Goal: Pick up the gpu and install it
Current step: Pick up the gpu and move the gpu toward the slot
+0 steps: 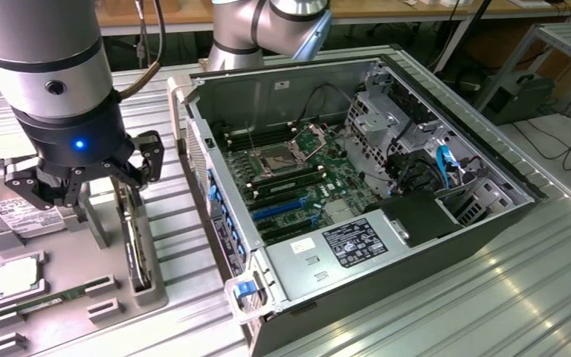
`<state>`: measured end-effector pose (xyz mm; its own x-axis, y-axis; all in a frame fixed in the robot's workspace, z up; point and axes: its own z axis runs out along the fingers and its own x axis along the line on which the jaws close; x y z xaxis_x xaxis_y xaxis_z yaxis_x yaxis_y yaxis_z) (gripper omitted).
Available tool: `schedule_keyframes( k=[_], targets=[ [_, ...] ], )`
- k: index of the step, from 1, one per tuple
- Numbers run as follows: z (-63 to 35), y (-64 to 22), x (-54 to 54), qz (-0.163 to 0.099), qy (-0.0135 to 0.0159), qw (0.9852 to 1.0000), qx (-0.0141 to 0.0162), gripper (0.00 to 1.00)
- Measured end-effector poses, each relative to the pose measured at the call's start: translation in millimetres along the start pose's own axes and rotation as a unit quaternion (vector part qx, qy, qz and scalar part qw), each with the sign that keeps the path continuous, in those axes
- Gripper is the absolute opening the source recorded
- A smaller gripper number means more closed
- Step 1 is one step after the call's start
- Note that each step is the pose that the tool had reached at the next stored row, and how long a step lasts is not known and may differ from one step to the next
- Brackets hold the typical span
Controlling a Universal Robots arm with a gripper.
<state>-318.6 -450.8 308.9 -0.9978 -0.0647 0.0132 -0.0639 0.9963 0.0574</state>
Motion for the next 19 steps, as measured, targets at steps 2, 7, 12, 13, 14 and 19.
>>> schedule_keyframes(
  k=[2,7,12,13,14,19],
  targets=[
    [3.0,-0.2,0.0,0.000,0.0000,1.0000,0.0000,0.66],
    [13.5,-0.8,-0.2,0.000,0.0000,1.0000,0.0000,0.66],
    [24.7,-1.5,-0.3,0.000,0.0000,1.0000,0.0000,0.66],
    [26.7,-1.5,-0.3,0.000,0.0000,1.0000,0.0000,0.66],
    [28.4,-1.6,-0.4,0.000,0.0000,1.0000,0.0000,0.66],
    [37.2,-2.2,-0.4,0.000,0.0000,1.0000,0.0000,0.66]
  ],
)
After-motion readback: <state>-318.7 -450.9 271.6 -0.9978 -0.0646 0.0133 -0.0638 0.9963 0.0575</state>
